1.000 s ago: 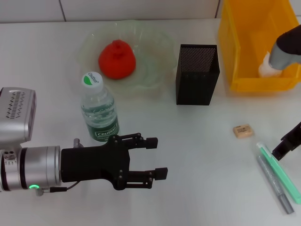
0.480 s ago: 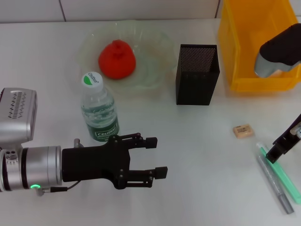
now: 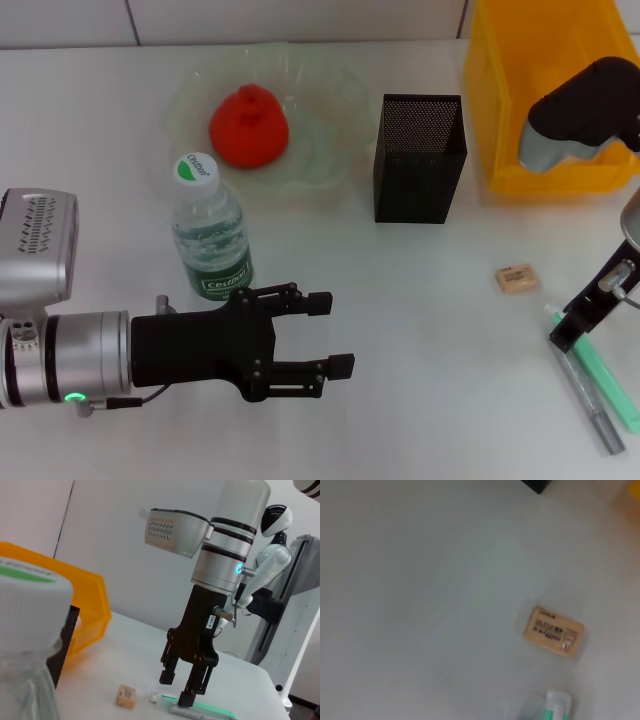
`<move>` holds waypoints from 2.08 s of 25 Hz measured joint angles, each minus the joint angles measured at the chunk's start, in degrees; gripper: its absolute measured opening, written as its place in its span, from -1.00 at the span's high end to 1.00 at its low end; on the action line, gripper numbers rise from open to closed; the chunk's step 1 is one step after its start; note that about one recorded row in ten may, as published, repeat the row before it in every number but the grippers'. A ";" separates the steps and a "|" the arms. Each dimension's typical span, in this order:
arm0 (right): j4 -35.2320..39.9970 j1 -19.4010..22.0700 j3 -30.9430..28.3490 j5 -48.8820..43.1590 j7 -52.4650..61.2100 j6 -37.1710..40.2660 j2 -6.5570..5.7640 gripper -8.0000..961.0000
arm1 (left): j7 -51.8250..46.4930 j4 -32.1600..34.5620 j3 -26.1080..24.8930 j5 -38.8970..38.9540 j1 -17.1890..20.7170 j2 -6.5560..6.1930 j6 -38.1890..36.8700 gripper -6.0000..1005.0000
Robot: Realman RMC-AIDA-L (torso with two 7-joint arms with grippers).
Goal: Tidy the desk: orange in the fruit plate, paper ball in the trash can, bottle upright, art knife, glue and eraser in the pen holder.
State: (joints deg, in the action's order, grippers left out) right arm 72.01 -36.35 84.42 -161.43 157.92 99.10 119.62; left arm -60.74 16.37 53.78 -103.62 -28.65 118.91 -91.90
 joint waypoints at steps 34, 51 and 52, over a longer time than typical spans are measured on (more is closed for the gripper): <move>4.57 3.74 -2.97 0.15 -0.48 1.55 -0.12 -0.32 | 0.36 -0.74 0.00 0.00 0.62 0.00 0.95 -0.60; 4.21 4.65 -3.33 -0.34 -0.40 -0.77 -0.01 -0.31 | 0.44 -0.73 0.01 0.00 0.53 0.09 1.20 -0.60; 4.37 4.65 -3.34 -0.10 -0.43 -0.57 0.00 -0.31 | 0.44 -0.73 0.01 -0.01 0.53 0.09 1.20 -0.60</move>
State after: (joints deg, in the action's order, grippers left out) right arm 76.38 -31.70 81.07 -161.53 157.48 98.53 119.62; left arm -60.30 15.65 53.79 -103.63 -28.12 119.00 -90.70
